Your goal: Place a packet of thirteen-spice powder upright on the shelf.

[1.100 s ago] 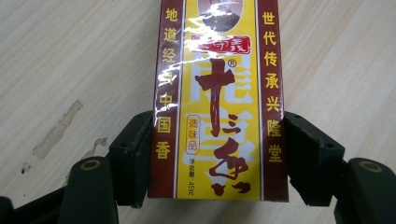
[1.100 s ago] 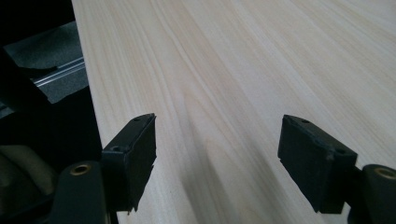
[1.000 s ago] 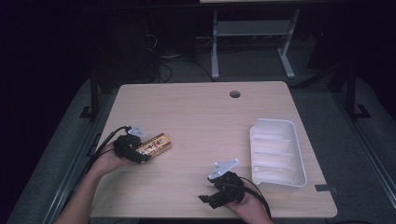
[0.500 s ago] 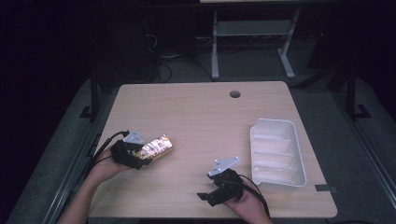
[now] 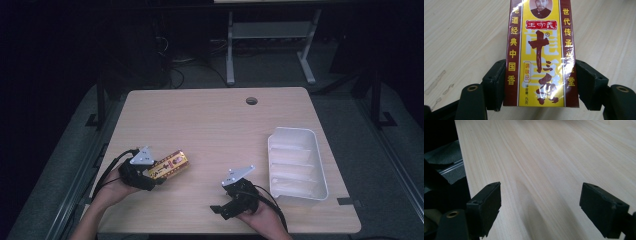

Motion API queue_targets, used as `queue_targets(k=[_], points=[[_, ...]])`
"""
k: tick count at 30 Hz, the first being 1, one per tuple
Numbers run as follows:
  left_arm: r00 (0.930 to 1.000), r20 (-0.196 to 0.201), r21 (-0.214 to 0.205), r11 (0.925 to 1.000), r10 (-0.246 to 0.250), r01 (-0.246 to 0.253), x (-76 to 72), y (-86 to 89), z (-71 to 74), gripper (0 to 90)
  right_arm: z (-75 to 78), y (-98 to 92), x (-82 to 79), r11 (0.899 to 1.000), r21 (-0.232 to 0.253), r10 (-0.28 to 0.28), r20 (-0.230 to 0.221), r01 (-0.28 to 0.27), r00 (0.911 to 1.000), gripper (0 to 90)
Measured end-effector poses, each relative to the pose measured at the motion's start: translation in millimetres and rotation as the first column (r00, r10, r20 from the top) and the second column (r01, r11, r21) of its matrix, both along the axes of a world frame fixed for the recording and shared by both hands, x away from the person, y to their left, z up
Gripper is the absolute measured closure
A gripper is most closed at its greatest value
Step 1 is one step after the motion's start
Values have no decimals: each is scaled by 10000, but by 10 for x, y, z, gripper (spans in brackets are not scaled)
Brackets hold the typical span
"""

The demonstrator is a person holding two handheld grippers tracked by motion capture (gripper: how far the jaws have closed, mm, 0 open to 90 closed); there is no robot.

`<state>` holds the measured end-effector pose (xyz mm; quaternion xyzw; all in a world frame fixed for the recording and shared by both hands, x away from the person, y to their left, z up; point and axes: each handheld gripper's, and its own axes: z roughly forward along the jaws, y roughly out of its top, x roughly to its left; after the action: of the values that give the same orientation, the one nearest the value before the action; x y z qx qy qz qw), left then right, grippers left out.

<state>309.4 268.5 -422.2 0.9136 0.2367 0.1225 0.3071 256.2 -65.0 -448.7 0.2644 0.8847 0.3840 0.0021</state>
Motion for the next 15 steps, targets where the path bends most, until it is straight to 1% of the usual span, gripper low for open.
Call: queue_targets(k=[4,6,8,9,11,15], points=[[9999,107,-93,9999,-75,76,-53,-29,15,322,14,-9,2,10000,57,-51,12,51,10000,172],[9994,301,-122,9997,-189,193,-118,-75,24,322,21,-17,-5,9999,118,-60,54,60,10000,172],[9989,377,-131,9996,-263,268,-154,-100,22,322,26,-23,-7,9998,180,-103,78,102,9999,172],[9989,390,-177,9995,-257,264,-172,-112,18,322,31,-27,-8,9996,236,-138,15,137,9999,172],[9983,459,-141,9992,-359,365,-212,-142,10,322,37,-34,-7,9995,275,-161,-6,161,9999,173],[9974,575,-190,9988,-443,455,-290,-190,-2,322,35,-43,2,9995,253,-203,-113,206,9997,172]])
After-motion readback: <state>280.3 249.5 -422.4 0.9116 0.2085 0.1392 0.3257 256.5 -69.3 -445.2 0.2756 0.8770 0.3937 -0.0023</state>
